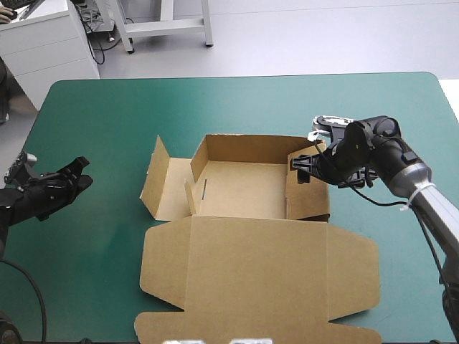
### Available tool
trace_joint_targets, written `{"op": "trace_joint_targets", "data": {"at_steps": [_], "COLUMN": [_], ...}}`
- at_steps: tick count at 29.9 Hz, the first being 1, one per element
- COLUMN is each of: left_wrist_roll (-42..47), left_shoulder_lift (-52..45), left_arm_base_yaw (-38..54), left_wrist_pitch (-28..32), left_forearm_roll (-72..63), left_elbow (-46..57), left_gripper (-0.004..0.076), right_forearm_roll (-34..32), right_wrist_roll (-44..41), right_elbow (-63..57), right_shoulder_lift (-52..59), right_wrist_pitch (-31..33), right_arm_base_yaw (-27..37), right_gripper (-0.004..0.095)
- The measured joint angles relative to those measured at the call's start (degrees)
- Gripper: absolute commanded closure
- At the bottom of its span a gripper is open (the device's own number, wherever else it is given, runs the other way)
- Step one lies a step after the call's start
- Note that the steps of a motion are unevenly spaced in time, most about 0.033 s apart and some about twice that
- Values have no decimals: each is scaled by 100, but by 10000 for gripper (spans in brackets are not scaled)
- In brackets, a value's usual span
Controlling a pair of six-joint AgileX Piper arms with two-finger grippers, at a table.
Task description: Fold the box
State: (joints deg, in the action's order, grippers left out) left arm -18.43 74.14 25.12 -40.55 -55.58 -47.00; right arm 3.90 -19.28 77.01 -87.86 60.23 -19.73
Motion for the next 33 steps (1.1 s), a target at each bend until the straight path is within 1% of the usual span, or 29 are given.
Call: {"op": "trace_joint_targets", "data": {"at_steps": [4,7,15,17,19,20,22,24,25,26,27,33], "left_wrist_roll": [0,0,0,0,0,0,0,0,0,0,0,0], "left_shoulder_lift": [0,0,0,0,0,0,0,0,0,0,0,0], "left_arm_base_yaw": [0,0,0,0,0,0,0,0,0,0,0,0], "left_wrist_pitch": [2,2,88,92,114,119,134,142,148,148,148,150], "left_forearm_roll": [6,6,8,8,8,8,8,8,8,8,8,244], "left_elbow": [0,0,0,0,0,0,0,0,0,0,0,0], "left_gripper": [736,736,736,736,736,736,736,736,736,736,736,736], "right_forearm_roll": [-165,-282,-286,-273,-271,-271,-292,-286,-270,-258,-249,-276], "right_wrist_roll": [-211,-276,-292,-292,-292,-297,-297,-238,-162,-103,-41,211], "right_elbow": [-151,-165,-177,-177,-177,-177,-177,-177,-177,-171,-148,168], "right_shoulder_lift": [-155,-369,-846,-861,-861,-861,-861,-861,-861,-861,-861,-861], "right_wrist_pitch": [-350,-368,-358,-342,-277,-234,-131,-26,23,56,129,494], "right_arm_base_yaw": [-4,-4,-4,-4,-4,-4,-4,-4,-4,-4,-4,-4], "right_gripper": [116,116,117,145,226,301,511,760,861,927,914,916]}}
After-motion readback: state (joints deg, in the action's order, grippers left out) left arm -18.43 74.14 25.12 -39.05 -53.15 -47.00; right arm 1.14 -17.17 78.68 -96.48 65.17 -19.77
